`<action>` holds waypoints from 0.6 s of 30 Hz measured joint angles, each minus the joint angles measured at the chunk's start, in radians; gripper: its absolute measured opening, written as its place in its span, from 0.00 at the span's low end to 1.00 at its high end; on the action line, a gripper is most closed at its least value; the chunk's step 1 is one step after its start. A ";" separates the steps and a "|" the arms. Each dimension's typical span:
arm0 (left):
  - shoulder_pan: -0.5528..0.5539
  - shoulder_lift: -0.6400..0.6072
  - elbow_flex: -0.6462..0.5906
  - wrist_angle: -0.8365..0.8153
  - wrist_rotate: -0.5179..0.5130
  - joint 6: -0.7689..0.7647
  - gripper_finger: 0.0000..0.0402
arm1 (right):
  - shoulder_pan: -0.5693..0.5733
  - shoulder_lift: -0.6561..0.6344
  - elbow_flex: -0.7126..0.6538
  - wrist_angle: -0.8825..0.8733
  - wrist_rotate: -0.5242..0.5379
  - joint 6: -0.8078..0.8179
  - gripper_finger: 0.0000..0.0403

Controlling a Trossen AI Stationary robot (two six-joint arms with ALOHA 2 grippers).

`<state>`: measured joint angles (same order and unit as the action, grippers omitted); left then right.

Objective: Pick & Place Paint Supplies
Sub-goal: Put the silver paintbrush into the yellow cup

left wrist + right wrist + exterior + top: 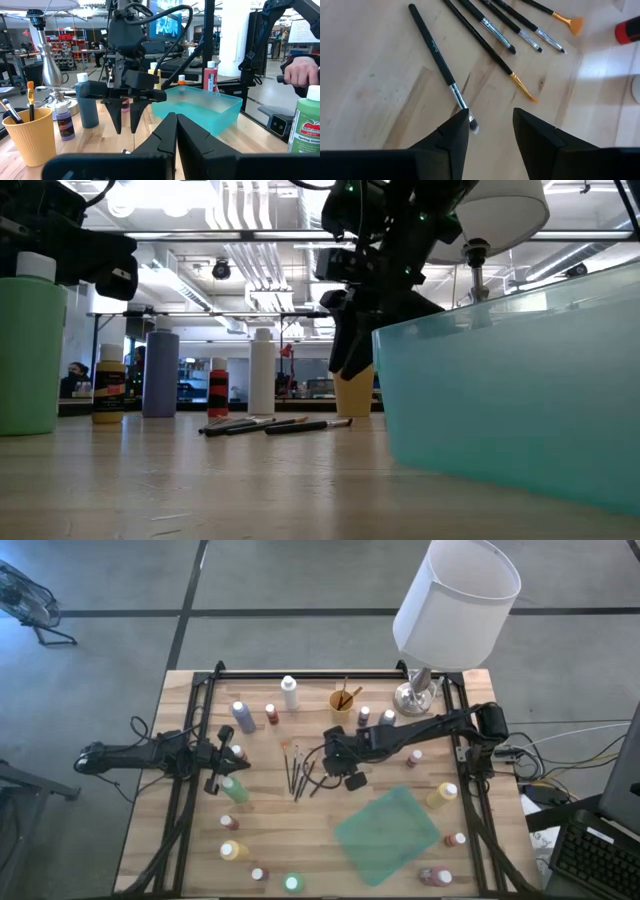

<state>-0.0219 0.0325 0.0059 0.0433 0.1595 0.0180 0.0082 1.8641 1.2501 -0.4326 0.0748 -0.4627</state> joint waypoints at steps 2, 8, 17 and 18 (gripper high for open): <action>0.000 0.000 0.000 0.000 0.000 0.000 0.03 | -0.001 0.000 -0.014 0.009 0.000 0.003 0.41; 0.000 0.000 0.000 0.000 0.000 0.000 0.03 | -0.002 0.000 -0.050 0.070 0.001 0.002 0.46; 0.000 0.000 0.000 0.000 0.000 0.000 0.03 | -0.019 0.044 -0.089 0.109 0.003 -0.008 0.47; 0.000 0.000 0.000 0.000 0.000 0.000 0.03 | -0.022 0.056 -0.087 0.108 0.003 -0.011 0.47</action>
<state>-0.0219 0.0326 0.0059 0.0433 0.1596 0.0181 -0.0133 1.9205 1.1634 -0.3245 0.0780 -0.4736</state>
